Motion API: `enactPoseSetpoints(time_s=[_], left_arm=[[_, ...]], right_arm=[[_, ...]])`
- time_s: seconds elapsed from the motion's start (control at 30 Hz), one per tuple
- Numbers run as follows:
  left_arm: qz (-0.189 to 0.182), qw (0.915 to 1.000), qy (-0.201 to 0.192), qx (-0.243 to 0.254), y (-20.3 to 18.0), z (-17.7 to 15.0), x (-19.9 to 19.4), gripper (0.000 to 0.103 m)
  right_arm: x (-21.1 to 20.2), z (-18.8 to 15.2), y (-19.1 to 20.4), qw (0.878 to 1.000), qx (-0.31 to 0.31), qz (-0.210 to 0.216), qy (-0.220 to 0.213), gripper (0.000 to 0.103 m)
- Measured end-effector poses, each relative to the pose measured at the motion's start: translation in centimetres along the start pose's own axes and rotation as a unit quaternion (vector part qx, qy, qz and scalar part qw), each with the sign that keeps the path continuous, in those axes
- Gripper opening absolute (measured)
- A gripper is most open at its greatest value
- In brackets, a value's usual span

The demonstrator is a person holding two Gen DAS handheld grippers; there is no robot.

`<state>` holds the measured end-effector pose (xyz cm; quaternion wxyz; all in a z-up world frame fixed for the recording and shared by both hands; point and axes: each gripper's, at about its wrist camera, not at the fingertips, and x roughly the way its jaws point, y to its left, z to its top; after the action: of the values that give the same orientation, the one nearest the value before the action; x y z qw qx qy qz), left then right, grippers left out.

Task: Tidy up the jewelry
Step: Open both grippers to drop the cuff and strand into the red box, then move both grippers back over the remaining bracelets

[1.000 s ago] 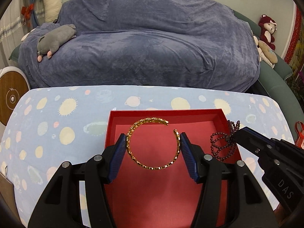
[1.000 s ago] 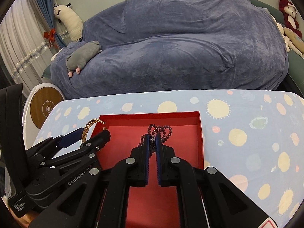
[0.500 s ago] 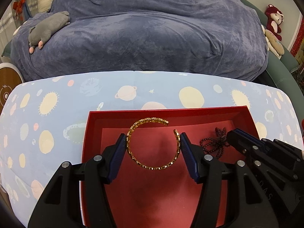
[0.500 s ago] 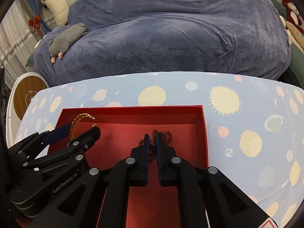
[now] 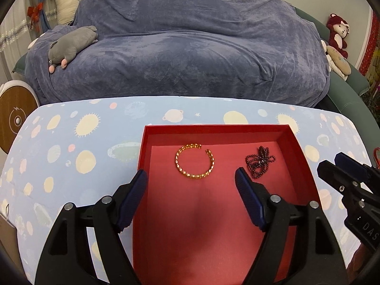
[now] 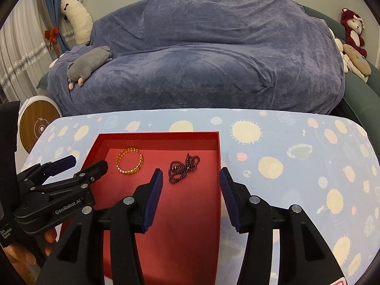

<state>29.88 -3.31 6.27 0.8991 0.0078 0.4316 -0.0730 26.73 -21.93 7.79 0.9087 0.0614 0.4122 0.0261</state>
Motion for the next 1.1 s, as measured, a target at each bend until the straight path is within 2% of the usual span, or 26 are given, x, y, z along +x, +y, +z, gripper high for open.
enactPoseSetpoints(time_s=[0.3, 0.5, 0.83, 0.93, 1.1], left_arm=[[0.007, 0.9997, -0.021, 0.001, 0.6, -5.2, -7.8, 0.072], [0.001, 0.9997, -0.008, -0.024, 1.2, -10.1, -11.4, 0.073], [0.011, 0.9975, 0.042, -0.055, 2.2, -19.5, -13.0, 0.074], [0.015, 0.9966, 0.047, -0.066, 2.6, -21.4, -13.3, 0.074], [0.026, 0.9969, 0.043, -0.061, 2.9, -22.7, -13.4, 0.074]], right_arm=[[-7.2, -5.7, 0.6, 1.000, 0.000, -0.003, -0.002, 0.051], [-11.0, -11.1, 1.0, 1.000, 0.004, -0.005, 0.011, 0.053], [-13.7, -20.2, 1.3, 0.998, 0.011, -0.016, 0.060, 0.053], [-13.9, -22.1, 1.5, 0.998, 0.005, -0.018, 0.065, 0.053], [-13.6, -23.8, 1.9, 0.997, 0.009, -0.014, 0.075, 0.053]])
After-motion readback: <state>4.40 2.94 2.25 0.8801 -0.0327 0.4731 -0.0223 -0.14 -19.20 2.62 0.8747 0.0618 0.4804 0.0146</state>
